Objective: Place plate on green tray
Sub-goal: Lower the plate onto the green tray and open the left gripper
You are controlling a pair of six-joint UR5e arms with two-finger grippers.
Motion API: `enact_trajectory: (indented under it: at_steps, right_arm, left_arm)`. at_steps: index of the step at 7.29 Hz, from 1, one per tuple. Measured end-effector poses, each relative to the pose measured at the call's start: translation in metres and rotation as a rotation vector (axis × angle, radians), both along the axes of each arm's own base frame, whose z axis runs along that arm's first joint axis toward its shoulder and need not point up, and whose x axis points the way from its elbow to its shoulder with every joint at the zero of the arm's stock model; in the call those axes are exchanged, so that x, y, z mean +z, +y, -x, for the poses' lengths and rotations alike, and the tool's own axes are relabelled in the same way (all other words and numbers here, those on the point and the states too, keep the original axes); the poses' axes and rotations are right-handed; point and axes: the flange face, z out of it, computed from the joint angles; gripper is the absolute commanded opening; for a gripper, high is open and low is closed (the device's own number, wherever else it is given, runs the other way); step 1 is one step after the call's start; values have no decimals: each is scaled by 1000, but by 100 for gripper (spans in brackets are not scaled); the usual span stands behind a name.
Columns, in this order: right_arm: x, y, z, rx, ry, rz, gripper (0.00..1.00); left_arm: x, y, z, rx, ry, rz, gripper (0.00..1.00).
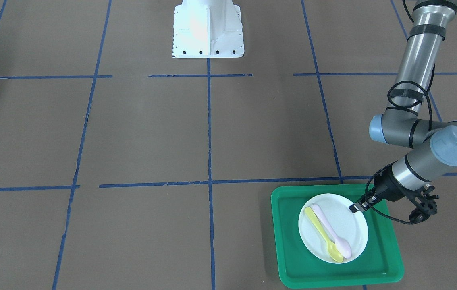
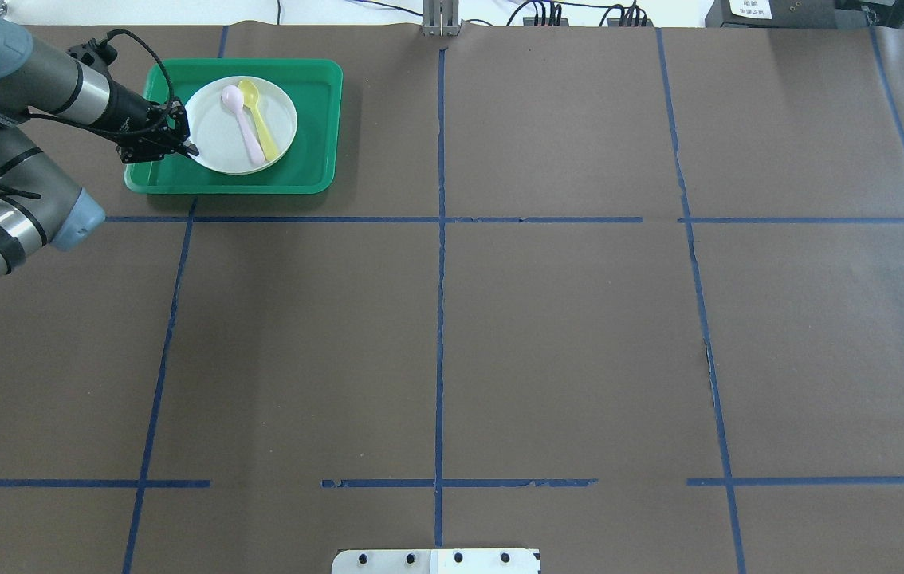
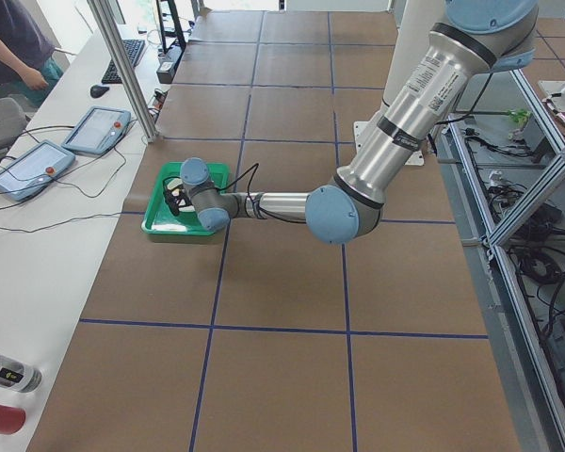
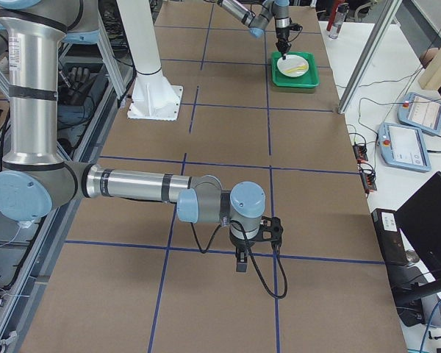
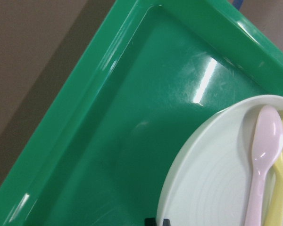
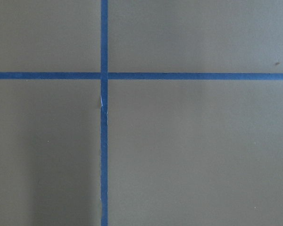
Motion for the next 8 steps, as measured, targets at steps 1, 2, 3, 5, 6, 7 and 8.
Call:
enact_trajectory:
  at_steps: [1,2,3,5,6,7,8]
  right_arm:
    - [0,0,0,0,0,0,100]
    - [0,0,0,0,0,0,100]
    - [0,0,0,0,0,0,100]
    - [0,0,0,0,0,0,100]
    - [0,0,0,0,0,1,100]
    - [0,0,0,0,0,1,100]
    - [0,0,0,0,0,0,100]
  left_arm:
    - [1,1,-1,3,3,6,0]
    - [2,2,0,13,11,12,83]
    - [2,3,2,22,17,16,100]
    - [3,2,7,24,23,12,100]
    - [3,0,12,18,24,12,100]
    - [2,-2,18,14,28,12,100]
    - [-3,-3,24,15,34,0,100]
